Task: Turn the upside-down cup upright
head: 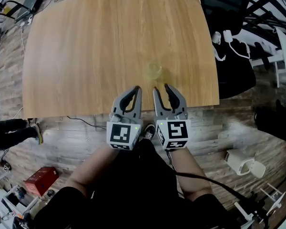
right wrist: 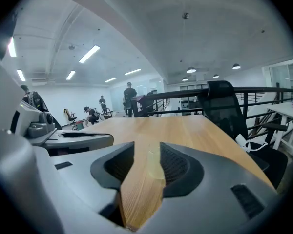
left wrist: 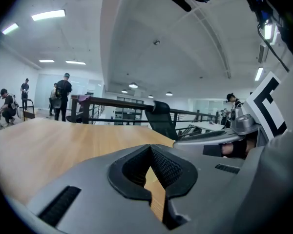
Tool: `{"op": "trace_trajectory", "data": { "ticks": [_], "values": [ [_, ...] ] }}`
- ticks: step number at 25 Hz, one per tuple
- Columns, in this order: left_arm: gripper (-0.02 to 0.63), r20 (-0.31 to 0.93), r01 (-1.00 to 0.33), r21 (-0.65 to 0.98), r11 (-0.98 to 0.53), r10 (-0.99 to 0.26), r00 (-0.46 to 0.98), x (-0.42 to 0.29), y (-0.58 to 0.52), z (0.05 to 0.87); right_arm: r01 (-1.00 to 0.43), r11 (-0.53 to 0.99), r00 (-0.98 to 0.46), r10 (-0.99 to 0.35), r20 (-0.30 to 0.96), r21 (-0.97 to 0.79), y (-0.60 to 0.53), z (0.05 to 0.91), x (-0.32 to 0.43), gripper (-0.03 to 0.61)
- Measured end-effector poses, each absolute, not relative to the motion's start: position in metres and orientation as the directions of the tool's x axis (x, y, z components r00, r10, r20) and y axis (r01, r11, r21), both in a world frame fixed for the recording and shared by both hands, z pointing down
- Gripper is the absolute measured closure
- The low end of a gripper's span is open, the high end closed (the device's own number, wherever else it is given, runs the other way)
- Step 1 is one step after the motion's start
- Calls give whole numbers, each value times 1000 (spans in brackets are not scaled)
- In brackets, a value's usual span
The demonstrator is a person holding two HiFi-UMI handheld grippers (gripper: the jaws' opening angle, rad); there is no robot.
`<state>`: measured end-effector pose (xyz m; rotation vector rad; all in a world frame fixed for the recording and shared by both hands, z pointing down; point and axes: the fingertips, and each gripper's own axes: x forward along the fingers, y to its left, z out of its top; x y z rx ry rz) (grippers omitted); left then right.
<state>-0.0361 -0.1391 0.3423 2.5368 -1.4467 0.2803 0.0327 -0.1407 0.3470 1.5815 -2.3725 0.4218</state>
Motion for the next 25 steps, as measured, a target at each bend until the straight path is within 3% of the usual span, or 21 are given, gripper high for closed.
{"op": "trace_trajectory", "data": {
  "ticks": [1, 3, 9, 16, 25],
  "values": [
    [606, 270, -860, 91, -502, -819, 506, -39, -146, 351, -922, 372, -383, -840, 384, -106, -148, 357, 28, 421],
    [606, 277, -854, 103, -511, -810, 518, -43, -159, 368, -921, 372, -386, -831, 400, -117, -162, 376, 22, 354],
    [606, 305, -839, 137, -527, -783, 542, -53, -179, 428, -923, 383, -369, -847, 383, -42, -200, 417, 12, 264],
    [606, 312, -854, 61, -516, -803, 507, -55, -199, 451, -912, 411, -388, -857, 340, -4, -254, 429, 11, 247],
    [606, 337, -853, 18, -522, -800, 497, -47, -191, 468, -882, 471, -428, -818, 383, 18, -260, 450, 6, 250]
  ]
}}
